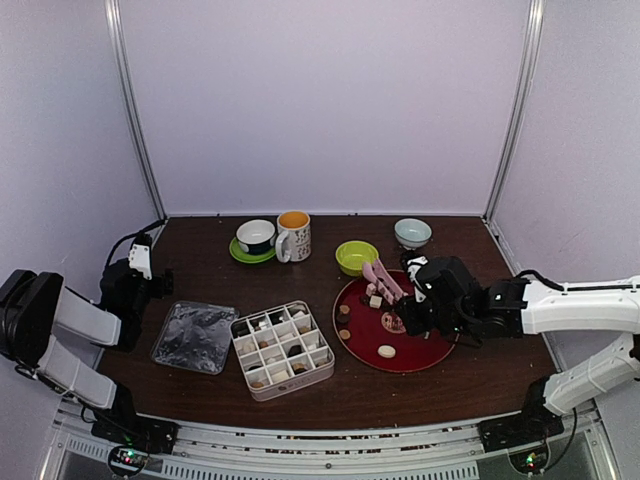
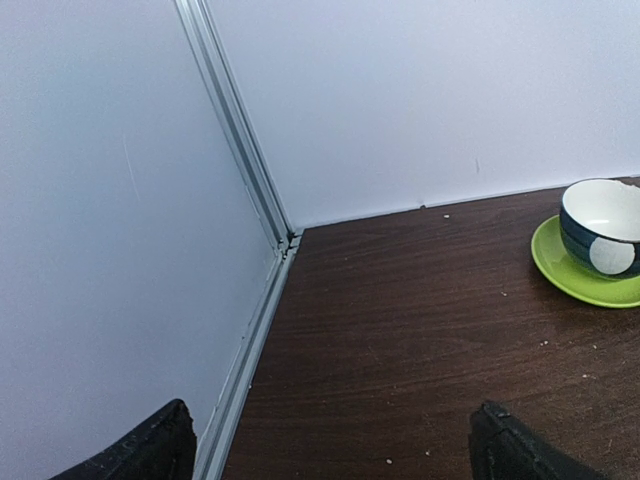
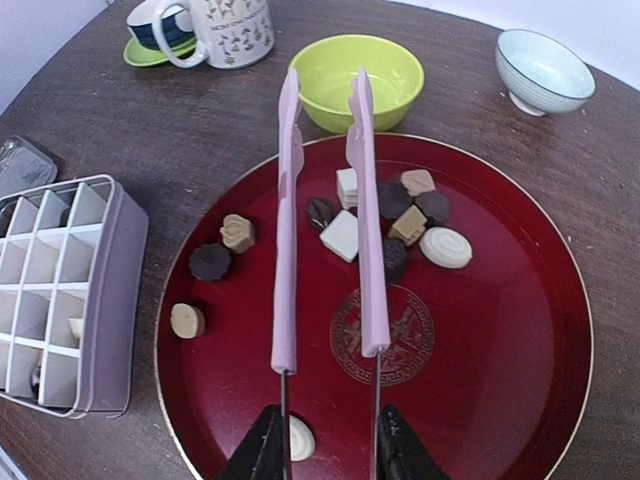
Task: Pack the chocolate
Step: Place the clamp on the plate.
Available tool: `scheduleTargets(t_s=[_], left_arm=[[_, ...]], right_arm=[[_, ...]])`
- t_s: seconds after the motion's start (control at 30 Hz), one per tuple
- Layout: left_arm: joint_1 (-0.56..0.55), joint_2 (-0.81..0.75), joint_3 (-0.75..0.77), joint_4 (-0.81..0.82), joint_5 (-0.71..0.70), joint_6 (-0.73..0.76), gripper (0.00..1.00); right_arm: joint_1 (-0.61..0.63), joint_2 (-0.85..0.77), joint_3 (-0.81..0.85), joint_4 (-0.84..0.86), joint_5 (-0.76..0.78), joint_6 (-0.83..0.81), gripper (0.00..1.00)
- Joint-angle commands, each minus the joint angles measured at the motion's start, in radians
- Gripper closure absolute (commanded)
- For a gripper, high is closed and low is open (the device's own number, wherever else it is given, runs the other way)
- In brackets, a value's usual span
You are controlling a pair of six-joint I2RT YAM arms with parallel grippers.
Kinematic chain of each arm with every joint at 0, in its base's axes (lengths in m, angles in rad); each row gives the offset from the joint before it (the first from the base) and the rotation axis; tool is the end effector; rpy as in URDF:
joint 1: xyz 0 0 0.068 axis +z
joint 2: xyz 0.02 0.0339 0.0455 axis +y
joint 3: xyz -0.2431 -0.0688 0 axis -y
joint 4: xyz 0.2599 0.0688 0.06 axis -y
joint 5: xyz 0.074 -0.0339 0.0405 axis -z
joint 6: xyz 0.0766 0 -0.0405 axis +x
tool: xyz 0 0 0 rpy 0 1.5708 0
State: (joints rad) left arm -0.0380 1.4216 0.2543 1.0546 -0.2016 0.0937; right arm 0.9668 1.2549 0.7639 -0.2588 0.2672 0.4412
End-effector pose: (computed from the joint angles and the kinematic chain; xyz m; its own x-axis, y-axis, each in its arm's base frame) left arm 0.2896 0.0043 0.1217 -0.1270 0.0966 -0.9872 -0.1504 0.9819 0.1154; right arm 0.1928 0.2438 0.1742 -0.6421 -0.2054 -0.7386 -0.4533 0.8787 0.1498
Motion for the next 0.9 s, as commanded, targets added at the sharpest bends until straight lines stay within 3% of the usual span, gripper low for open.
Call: scheduleTargets(t_s=[0.0, 0.33, 0.4, 0.87], left_arm=[[0.009, 0.007, 0.017, 0.058, -0.002, -0.011, 0.02], [0.009, 0.007, 0.02, 0.053, -0.009, -0.016, 0.02], [0.04, 0.006, 0.064, -0.012, -0.088, -0.083, 0.02], [0.052, 0.005, 0.063, -0.01, -0.086, -0.103, 0.02]], right_arm=[[-0.034, -0.056, -0.047, 0.004, 0.066, 0.065, 0.69], [-0.089, -0.079, -0.166, 0.046, 0.057, 0.129, 0.69], [-0.101, -0.071, -0.184, 0.051, 0.052, 0.139, 0.68], [-0.114, -0.041, -0.224, 0.066, 0.027, 0.157, 0.67]])
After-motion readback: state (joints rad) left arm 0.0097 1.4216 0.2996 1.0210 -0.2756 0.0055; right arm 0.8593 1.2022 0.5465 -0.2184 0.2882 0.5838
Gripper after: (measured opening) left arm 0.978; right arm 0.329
